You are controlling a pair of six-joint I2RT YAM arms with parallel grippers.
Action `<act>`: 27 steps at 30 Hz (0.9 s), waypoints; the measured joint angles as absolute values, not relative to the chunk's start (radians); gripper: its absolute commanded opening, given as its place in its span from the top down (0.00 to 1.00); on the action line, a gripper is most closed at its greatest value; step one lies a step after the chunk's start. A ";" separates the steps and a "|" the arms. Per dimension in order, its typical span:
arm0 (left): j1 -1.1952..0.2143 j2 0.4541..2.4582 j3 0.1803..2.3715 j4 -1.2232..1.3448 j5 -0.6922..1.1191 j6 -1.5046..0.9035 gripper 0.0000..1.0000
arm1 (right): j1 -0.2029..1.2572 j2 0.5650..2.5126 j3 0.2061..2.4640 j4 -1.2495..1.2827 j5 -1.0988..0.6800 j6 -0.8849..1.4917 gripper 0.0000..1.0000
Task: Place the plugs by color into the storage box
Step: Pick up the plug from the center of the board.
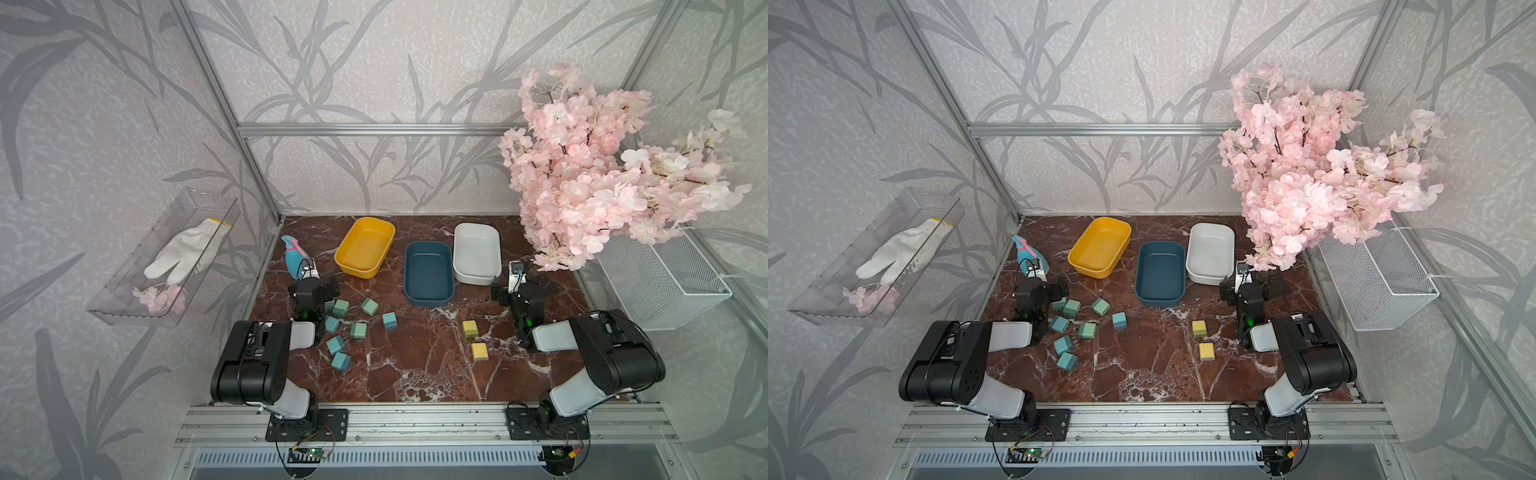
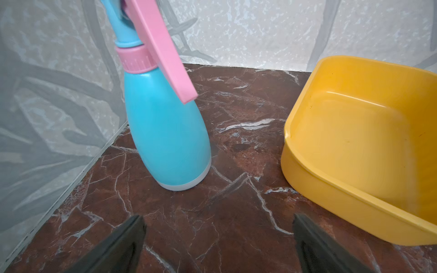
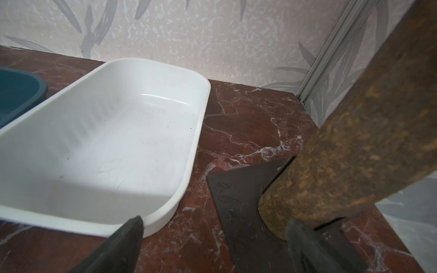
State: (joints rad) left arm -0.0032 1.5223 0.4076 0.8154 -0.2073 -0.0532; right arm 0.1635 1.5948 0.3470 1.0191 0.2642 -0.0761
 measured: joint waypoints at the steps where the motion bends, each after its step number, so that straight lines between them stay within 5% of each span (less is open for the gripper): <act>1: -0.003 1.522 0.408 0.816 -0.207 -0.053 0.00 | 0.163 1.595 0.347 1.019 0.264 -0.076 0.01; 21: 0.001 1.522 0.408 0.816 -0.207 -0.055 0.00 | 0.163 1.595 0.347 1.019 0.264 -0.076 0.01; 27: -0.001 1.522 0.408 0.816 -0.214 -0.056 0.15 | 0.163 1.592 0.344 1.026 0.266 -0.076 0.00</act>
